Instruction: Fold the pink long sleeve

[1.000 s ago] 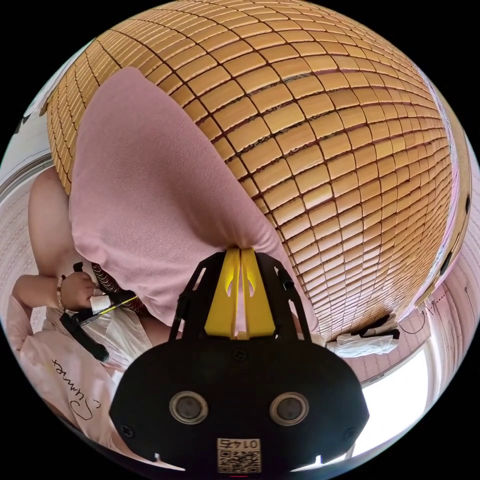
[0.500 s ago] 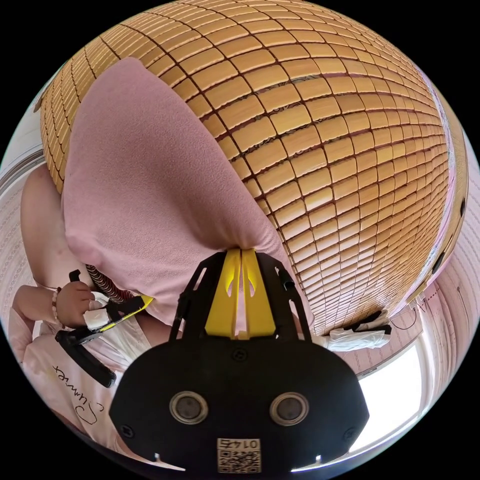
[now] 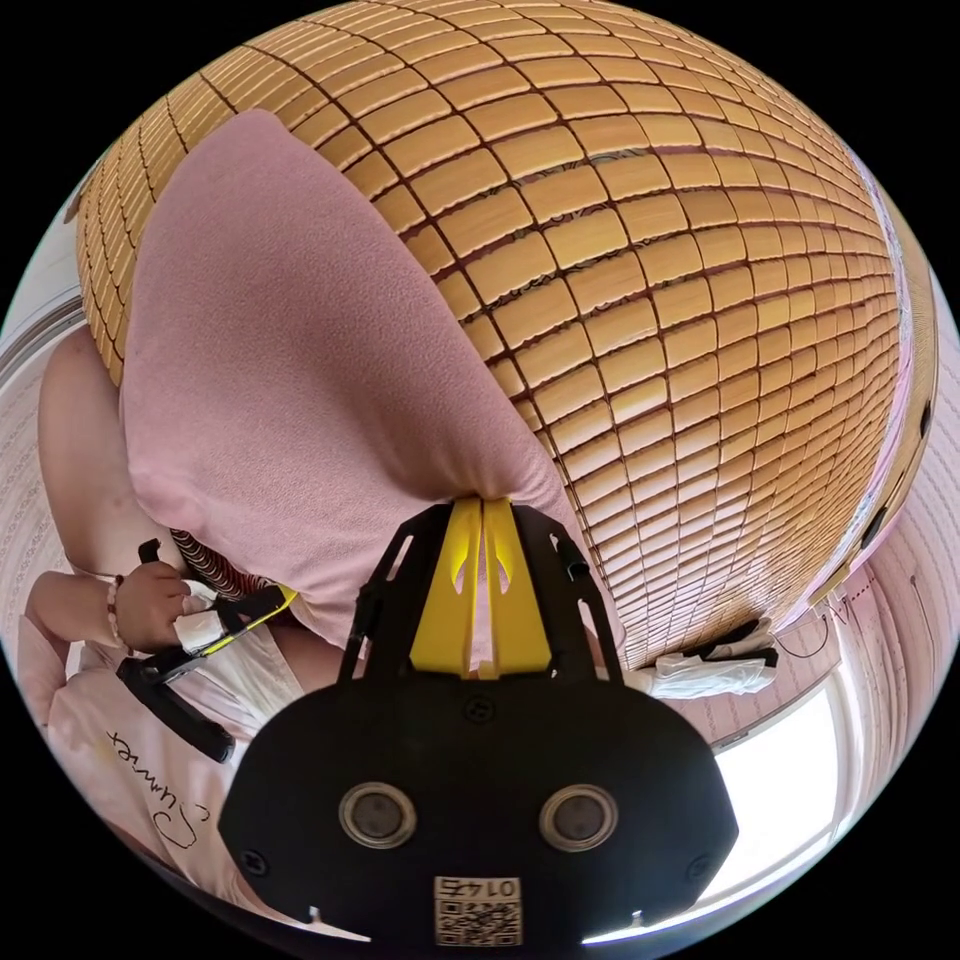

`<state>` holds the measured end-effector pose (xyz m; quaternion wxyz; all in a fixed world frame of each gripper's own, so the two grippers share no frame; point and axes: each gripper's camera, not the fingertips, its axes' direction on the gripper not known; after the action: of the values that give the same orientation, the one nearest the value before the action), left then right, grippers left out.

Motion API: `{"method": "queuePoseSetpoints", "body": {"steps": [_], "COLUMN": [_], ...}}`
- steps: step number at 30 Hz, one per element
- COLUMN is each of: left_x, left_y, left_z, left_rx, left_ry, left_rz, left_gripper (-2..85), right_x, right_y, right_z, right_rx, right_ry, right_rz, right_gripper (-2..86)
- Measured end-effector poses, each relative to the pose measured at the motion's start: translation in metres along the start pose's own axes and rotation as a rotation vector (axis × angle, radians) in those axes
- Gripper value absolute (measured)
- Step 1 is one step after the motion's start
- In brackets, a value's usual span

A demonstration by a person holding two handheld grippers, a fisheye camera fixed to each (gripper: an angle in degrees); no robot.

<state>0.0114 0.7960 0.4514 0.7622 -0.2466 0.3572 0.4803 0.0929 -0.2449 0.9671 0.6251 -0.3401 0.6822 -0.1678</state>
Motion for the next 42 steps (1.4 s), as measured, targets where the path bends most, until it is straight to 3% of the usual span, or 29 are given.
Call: {"method": "queuePoseSetpoints", "body": {"steps": [10, 15, 21, 23, 25, 29, 36, 38, 42], "left_x": [-0.004, -0.011, -0.002, 0.005, 0.009, 0.002, -0.006, 0.001, 0.013], "left_y": [0.005, 0.009, 0.023, 0.032, 0.038, 0.04, -0.001, -0.021, -0.05], "left_z": [0.001, 0.0, -0.025, -0.043, -0.054, -0.069, -0.061, -0.053, -0.047], "left_rx": [0.006, 0.005, 0.057, 0.116, 0.16, 0.282, 0.298, 0.263, 0.23], "left_ry": [0.03, 0.079, 0.035, 0.073, 0.082, 0.114, 0.135, 0.156, 0.144], "left_rz": [-0.024, -0.067, -0.066, -0.047, -0.054, -0.166, -0.224, -0.175, -0.091], "left_gripper": [-1.0, -1.0, -1.0, -0.9, -0.8, 0.8, 12.4, 14.1, 17.9], "right_x": [0.012, 0.02, 0.046, 0.066, 0.075, 0.074, 0.055, 0.06, 0.064], "right_y": [0.086, 0.151, 0.307, 0.402, 0.469, 0.58, 0.674, 0.7, 0.747], "right_z": [0.05, 0.08, 0.122, 0.148, 0.185, 0.307, 0.445, 0.459, 0.462], "right_rx": [0.018, 0.14, 0.615, 0.836, 0.909, 0.768, 0.663, 0.724, 0.927], "right_ry": [0.018, 0.024, -0.068, -0.158, -0.268, -0.446, -0.67, -0.691, -0.834], "right_rz": [0.027, 0.089, 0.228, 0.412, 0.51, 0.697, 0.816, 0.795, 0.682], "right_gripper": [-0.8, -0.8, -0.6, 0.0, 1.6, 12.1, 10.9, 5.4, 3.3]}}
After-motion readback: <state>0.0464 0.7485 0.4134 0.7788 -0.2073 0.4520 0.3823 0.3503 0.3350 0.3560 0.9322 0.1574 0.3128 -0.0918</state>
